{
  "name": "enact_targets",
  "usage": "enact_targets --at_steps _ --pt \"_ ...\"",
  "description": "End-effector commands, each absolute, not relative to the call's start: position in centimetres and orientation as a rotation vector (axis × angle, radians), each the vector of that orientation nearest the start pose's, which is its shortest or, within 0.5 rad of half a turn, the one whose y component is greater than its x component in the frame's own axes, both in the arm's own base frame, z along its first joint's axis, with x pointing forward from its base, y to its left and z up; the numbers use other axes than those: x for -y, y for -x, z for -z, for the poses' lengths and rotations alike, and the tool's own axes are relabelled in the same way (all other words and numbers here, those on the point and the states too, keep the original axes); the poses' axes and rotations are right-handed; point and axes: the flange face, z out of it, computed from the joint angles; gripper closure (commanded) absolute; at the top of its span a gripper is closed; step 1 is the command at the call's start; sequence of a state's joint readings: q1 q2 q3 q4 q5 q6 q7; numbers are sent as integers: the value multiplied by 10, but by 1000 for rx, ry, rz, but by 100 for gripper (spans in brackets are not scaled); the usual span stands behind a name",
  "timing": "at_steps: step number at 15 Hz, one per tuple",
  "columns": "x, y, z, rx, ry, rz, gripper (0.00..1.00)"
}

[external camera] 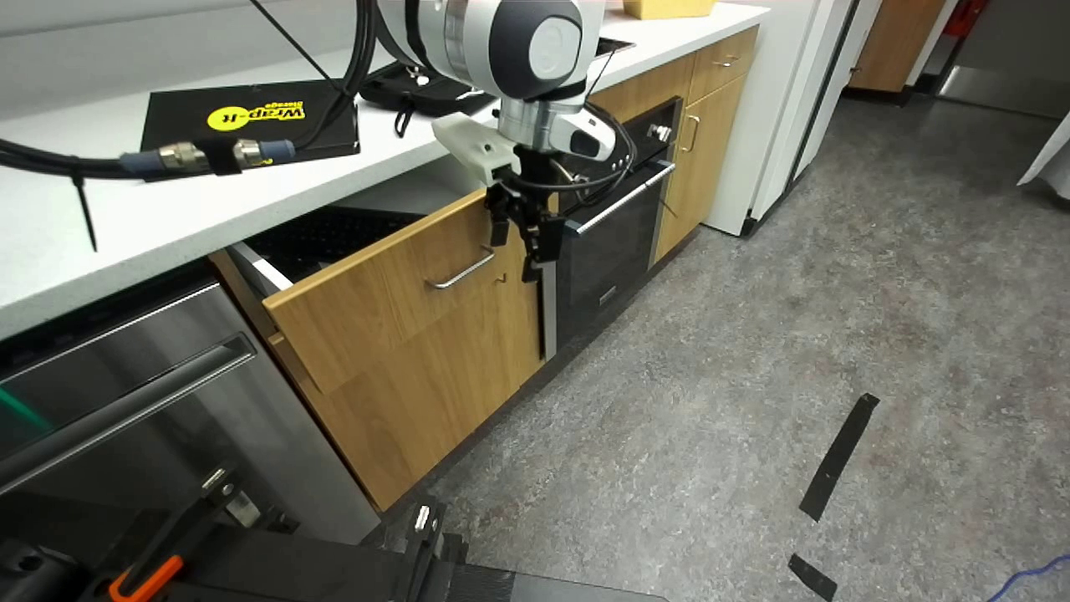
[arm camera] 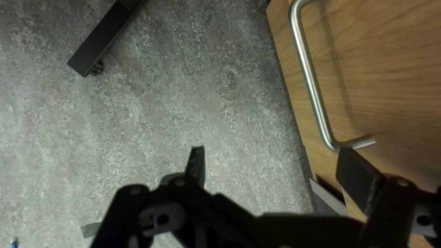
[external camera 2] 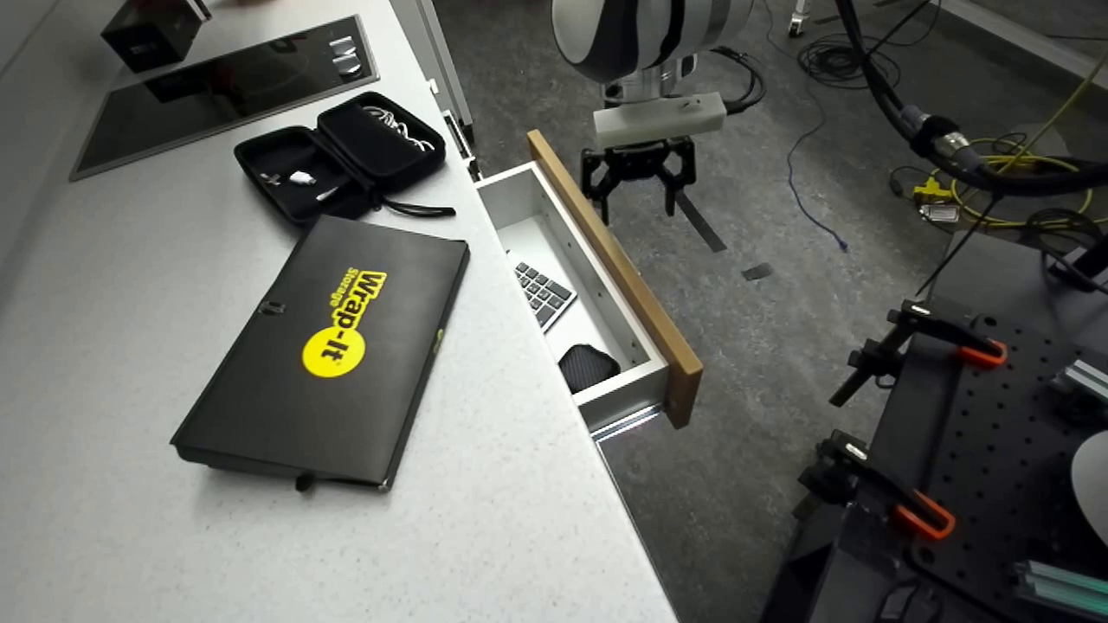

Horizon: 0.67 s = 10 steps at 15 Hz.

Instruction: Close the top drawer.

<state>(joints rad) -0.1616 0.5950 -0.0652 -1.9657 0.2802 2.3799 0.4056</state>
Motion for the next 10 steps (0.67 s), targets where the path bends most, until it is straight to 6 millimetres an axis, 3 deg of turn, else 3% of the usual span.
enact_targets --at_steps 1,10 --pt "111 -607 -126 -1182 2632 -292 0" --pt "36 -649 -109 -987 2602 -312 0"
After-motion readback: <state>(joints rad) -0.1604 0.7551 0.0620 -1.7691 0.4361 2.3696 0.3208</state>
